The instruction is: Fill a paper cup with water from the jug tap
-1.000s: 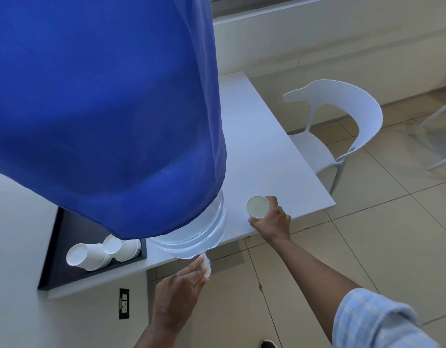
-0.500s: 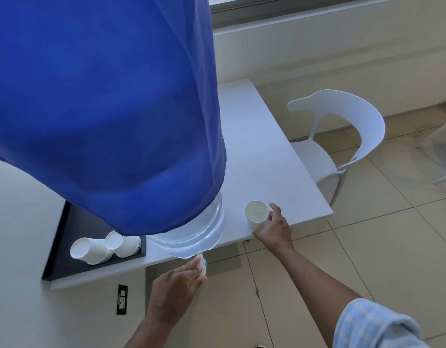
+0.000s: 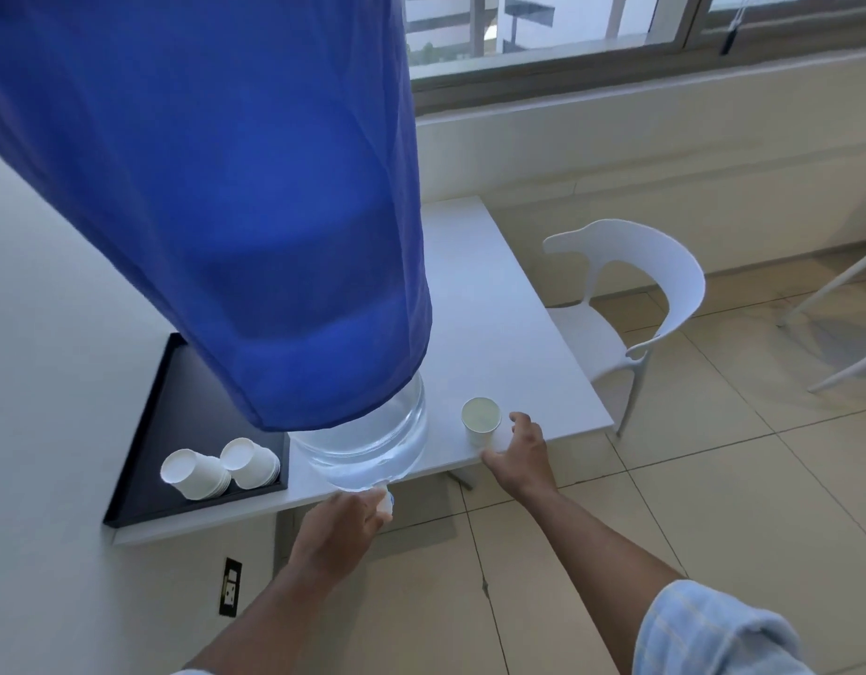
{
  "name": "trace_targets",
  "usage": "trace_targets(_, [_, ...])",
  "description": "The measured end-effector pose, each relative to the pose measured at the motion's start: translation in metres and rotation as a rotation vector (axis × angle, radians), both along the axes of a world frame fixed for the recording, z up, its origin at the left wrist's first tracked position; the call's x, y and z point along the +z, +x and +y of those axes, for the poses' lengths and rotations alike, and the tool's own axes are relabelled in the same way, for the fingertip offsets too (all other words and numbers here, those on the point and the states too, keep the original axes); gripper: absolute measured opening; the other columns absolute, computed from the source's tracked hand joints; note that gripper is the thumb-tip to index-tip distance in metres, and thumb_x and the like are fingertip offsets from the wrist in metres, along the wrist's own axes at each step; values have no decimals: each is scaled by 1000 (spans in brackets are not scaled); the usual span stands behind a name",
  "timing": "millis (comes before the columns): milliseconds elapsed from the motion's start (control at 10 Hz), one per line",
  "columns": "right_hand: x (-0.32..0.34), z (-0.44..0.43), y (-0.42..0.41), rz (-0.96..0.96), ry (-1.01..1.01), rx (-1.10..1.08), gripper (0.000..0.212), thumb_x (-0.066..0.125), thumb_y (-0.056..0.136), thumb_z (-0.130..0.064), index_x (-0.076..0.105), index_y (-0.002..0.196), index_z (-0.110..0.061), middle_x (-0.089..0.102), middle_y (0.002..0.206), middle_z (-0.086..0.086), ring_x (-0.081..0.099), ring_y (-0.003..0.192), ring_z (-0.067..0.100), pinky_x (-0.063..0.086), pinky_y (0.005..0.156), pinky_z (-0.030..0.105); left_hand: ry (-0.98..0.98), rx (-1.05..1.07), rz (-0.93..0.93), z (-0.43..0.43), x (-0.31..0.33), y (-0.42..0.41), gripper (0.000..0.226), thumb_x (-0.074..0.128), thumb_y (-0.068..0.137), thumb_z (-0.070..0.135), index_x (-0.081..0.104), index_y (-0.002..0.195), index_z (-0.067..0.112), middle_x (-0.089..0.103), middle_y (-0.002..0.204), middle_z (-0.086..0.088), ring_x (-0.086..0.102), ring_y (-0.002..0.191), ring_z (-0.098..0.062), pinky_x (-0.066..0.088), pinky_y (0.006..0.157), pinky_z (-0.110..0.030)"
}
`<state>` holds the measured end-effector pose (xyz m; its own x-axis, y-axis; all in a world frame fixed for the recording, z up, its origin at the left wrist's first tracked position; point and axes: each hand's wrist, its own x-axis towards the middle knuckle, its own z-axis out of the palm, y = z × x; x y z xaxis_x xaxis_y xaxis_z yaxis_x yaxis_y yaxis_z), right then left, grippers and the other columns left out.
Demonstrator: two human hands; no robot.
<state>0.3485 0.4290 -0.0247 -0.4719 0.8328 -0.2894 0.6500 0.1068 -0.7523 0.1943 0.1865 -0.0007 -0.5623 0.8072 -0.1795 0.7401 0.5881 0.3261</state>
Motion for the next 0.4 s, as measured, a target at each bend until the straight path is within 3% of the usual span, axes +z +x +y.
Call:
trace_targets(200, [60, -51, 16, -9, 153, 81, 69, 77, 87, -22, 45, 148, -9, 53, 138, 17, 52, 130, 36, 49, 108, 46, 121, 40, 48, -10, 51, 22, 30, 61, 98, 46, 71, 117, 24, 74, 105, -12, 72, 103, -35, 56, 85, -41])
trace_targets(300, [94, -78, 20, -1, 222, 104, 69, 79, 88, -26, 47, 147, -10, 56, 137, 16, 55, 127, 35, 51, 104, 45, 200, 41, 162, -21, 76, 33, 50, 59, 101, 49, 63, 140, 18, 72, 128, -13, 68, 120, -33, 54, 99, -42])
trace_targets(400, [129, -104, 24, -14, 281, 135, 72, 80, 91, -34, 45, 150, -12, 57, 144, 15, 58, 131, 33, 52, 109, 44, 268, 17, 273, -40, 105, 37, 55, 59, 101, 48, 57, 145, 15, 67, 136, -10, 62, 128, -30, 50, 106, -41])
